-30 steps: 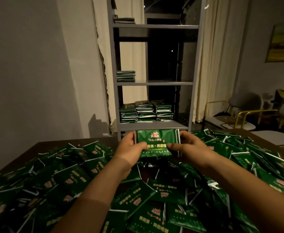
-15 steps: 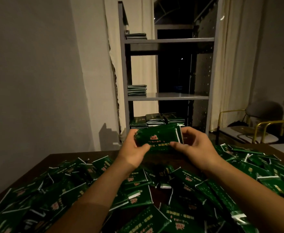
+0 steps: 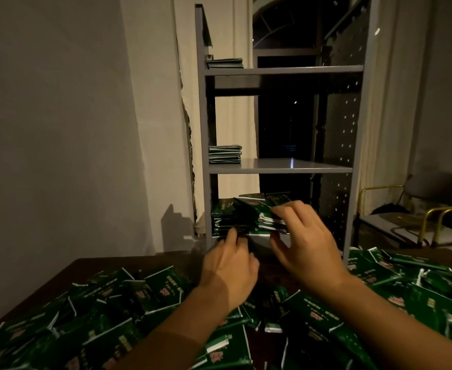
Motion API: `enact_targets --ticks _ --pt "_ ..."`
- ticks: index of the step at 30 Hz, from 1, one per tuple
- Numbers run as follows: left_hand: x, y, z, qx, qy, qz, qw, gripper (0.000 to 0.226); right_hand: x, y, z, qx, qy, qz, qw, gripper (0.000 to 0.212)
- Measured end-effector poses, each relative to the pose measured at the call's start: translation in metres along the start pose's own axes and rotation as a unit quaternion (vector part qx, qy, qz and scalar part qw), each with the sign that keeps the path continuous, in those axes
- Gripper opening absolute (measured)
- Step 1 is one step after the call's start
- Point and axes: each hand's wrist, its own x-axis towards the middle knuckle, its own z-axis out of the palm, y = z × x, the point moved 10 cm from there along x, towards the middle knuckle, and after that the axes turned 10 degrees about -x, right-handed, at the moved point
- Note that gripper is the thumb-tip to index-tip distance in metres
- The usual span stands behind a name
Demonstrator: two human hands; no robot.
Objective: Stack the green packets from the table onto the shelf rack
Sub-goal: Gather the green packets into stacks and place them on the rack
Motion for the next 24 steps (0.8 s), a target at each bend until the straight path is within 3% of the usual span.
enact_targets --ticks 4,14,24 --pt "0.01 -0.001 0.0 0.063 -0.029 -0.019 0.997 0.048 0.017 -0.013 0.018 -0.042 0.014 -0.043 0.998 0.042" --pt "0.023 -0.014 -0.001 0.135 -0.016 -0.049 0.989 0.052 0.049 -0.031 0.071 -0.05 -0.008 -0.054 0.997 0.034" --pt "0.023 -0.027 -0.003 0.091 -0.002 -0.056 0.994 0.047 0.073 -0.033 0.117 -0.003 -0.112 -0.054 0.992 0.045"
